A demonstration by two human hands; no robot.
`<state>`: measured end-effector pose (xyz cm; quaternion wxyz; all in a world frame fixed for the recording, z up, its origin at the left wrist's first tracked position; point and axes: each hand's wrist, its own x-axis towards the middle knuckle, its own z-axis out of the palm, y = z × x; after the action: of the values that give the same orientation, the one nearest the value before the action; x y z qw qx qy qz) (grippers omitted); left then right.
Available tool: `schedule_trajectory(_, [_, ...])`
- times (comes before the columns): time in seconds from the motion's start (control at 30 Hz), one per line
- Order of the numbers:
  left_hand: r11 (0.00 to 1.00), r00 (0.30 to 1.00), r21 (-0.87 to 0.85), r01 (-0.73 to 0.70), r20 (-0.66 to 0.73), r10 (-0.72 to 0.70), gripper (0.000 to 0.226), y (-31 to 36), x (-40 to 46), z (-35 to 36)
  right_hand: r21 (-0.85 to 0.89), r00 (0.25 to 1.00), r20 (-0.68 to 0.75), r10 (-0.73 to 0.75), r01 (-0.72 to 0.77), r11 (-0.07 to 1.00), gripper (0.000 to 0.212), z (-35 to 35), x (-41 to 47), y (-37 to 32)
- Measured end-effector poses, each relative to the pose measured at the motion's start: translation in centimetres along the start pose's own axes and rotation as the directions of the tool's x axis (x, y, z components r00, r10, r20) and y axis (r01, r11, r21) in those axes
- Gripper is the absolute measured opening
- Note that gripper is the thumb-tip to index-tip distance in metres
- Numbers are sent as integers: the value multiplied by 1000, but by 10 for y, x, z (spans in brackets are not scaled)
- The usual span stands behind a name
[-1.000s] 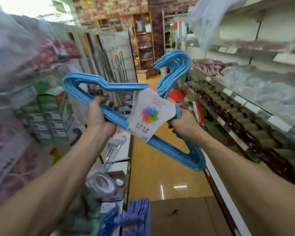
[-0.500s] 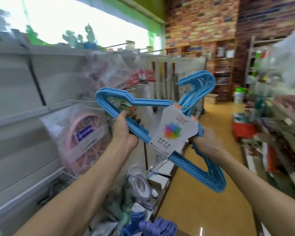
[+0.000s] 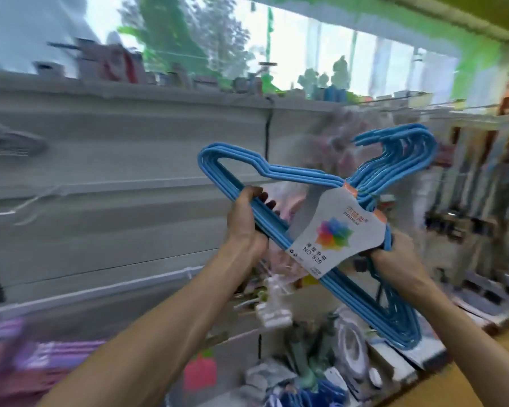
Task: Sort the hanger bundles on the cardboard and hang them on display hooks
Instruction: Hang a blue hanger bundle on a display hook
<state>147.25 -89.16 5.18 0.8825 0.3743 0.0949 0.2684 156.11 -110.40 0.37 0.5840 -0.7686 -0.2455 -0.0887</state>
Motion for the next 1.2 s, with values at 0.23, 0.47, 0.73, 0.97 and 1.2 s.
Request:
schedule_trajectory(0.23, [973, 961, 11, -229, -159, 228, 6, 99, -47, -99, 150, 971, 205, -125, 95, 984, 31, 122, -25, -61])
schedule_trajectory(0.47, [915, 874, 51, -400, -278, 398, 6, 210, -117, -196, 288, 900, 338, -276, 181, 941, 29, 240, -88, -150])
schedule_trajectory(0.73, [858, 773, 85, -507, -396, 496, 14, 323, -208, -308, 345, 806, 483, -341, 183, 921, 36, 372, -167, -232])
schedule_trajectory(0.97, [819, 676, 105, -564, -511, 531, 9, 393, -275, -398, 389, 711, 569, -413, 210, 897, 20, 471, -239, -287])
schedule_trajectory(1.2, [797, 621, 97, -596, -575, 534, 12, 432, -298, -468, 397, 638, 643, -423, 194, 897, 35, 548, -270, -321])
